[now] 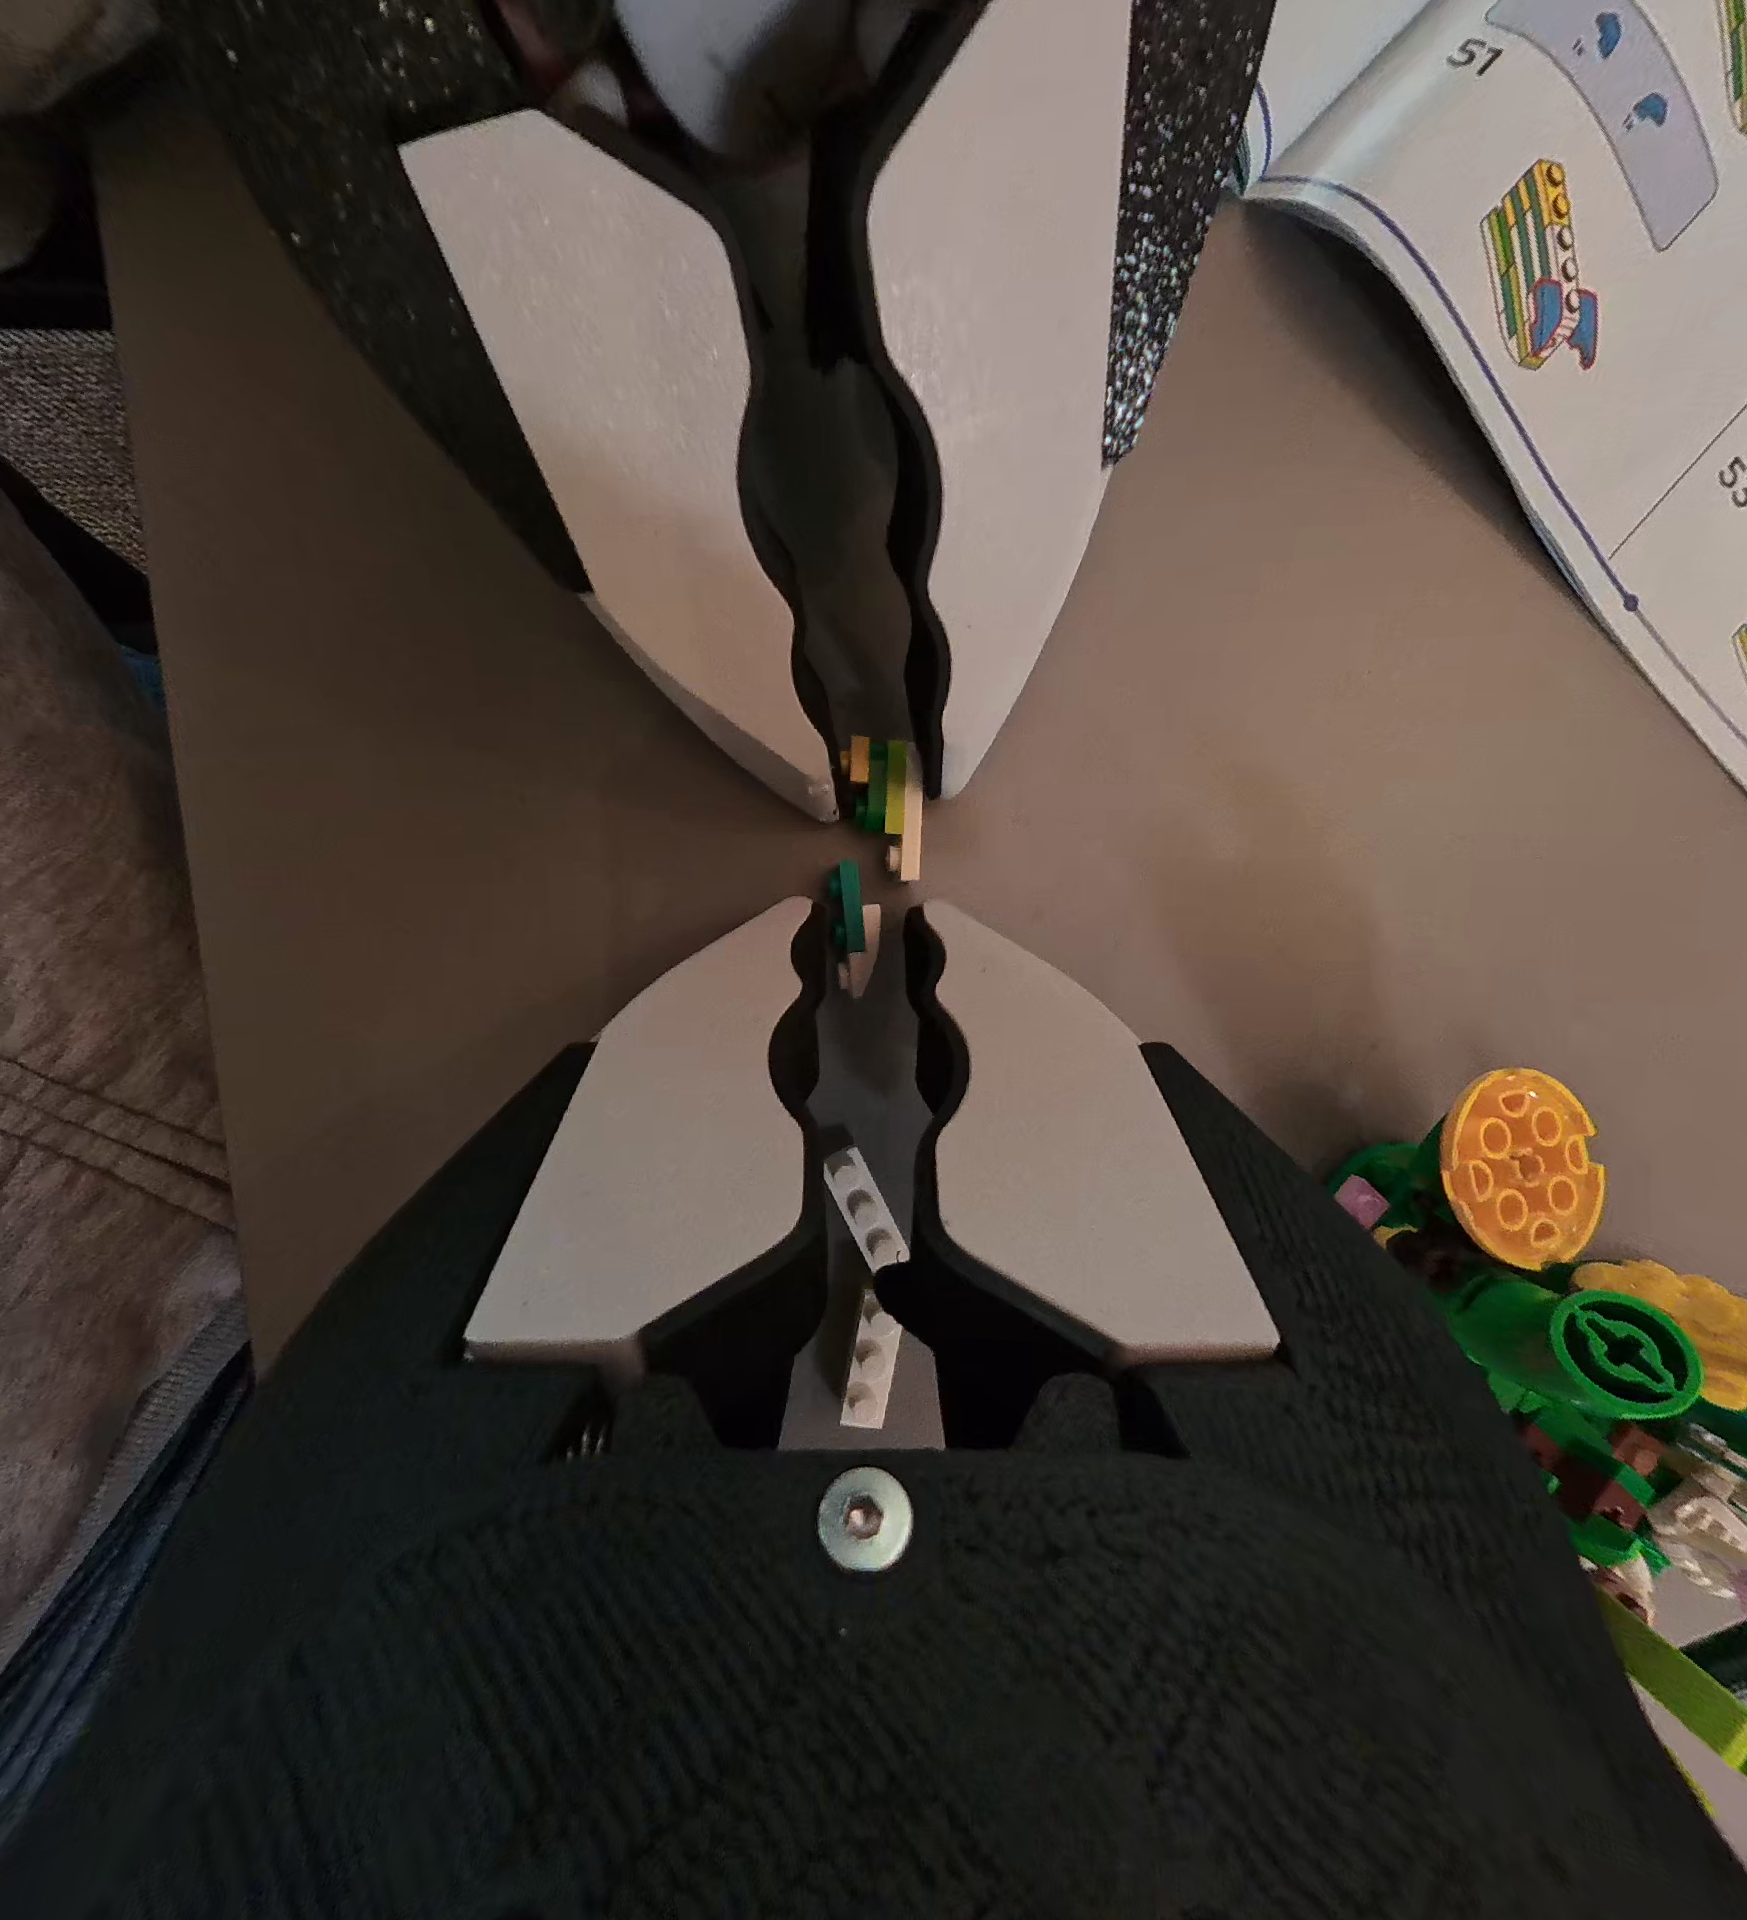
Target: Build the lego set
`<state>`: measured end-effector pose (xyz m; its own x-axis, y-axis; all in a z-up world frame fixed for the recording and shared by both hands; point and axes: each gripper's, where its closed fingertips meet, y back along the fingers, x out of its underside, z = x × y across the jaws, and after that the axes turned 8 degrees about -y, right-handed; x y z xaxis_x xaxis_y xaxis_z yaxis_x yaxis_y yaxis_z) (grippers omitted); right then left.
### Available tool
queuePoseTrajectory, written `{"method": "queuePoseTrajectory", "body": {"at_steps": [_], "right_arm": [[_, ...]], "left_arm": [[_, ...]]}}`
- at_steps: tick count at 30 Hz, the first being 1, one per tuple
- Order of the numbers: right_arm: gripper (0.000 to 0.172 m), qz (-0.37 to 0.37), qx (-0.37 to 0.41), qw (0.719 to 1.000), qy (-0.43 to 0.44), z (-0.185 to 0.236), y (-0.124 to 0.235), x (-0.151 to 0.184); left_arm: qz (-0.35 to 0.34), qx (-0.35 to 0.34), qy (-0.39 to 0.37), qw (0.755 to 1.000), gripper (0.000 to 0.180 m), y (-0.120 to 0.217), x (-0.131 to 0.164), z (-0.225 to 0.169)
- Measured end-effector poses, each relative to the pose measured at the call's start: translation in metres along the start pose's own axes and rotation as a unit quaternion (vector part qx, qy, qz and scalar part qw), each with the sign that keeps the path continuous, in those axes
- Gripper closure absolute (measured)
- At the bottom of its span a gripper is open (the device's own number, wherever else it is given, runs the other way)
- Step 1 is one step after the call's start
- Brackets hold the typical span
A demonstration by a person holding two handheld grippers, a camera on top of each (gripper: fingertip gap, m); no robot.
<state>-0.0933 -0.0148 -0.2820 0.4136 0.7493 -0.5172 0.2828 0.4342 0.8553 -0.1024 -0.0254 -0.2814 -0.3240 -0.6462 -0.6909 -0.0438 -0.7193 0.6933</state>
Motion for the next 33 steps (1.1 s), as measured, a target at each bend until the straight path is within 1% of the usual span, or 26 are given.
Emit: {"method": "queuePoseTrajectory", "body": {"at_steps": [8,13,21,24,29,33], "right_arm": [[0.160,-0.006,0.011,1.000,-0.003,-0.0041,0.0007,0.0006],[0.162,-0.012,0.013,1.000,-0.007,-0.0034,0.0007,0.0005],[0.162,-0.025,0.022,0.999,-0.007,-0.0034,0.0011,-0.0001],[0.162,-0.029,0.014,0.999,-0.005,-0.0031,0.0009,-0.0003],[0.164,-0.048,-0.028,0.998,-0.014,0.0007,-0.0001,-0.0012],[0.163,-0.055,-0.037,0.998,-0.006,0.0016,-0.0005,-0.0022]], "left_arm": [[0.029,-0.009,-0.012,0.999,0.166,-0.0034,-0.0047,-0.0037],[0.028,-0.007,0.000,1.000,0.166,-0.0035,-0.0046,-0.0038],[0.039,-0.010,-0.002,0.999,0.166,-0.0040,-0.0053,-0.0046],[0.037,-0.009,-0.010,0.999,0.166,-0.0039,-0.0054,-0.0051],[0.028,-0.002,-0.022,0.999,0.166,-0.0027,-0.0050,-0.0072],[0.026,-0.001,-0.025,0.999,0.166,-0.0024,-0.0049,-0.0076]]}}
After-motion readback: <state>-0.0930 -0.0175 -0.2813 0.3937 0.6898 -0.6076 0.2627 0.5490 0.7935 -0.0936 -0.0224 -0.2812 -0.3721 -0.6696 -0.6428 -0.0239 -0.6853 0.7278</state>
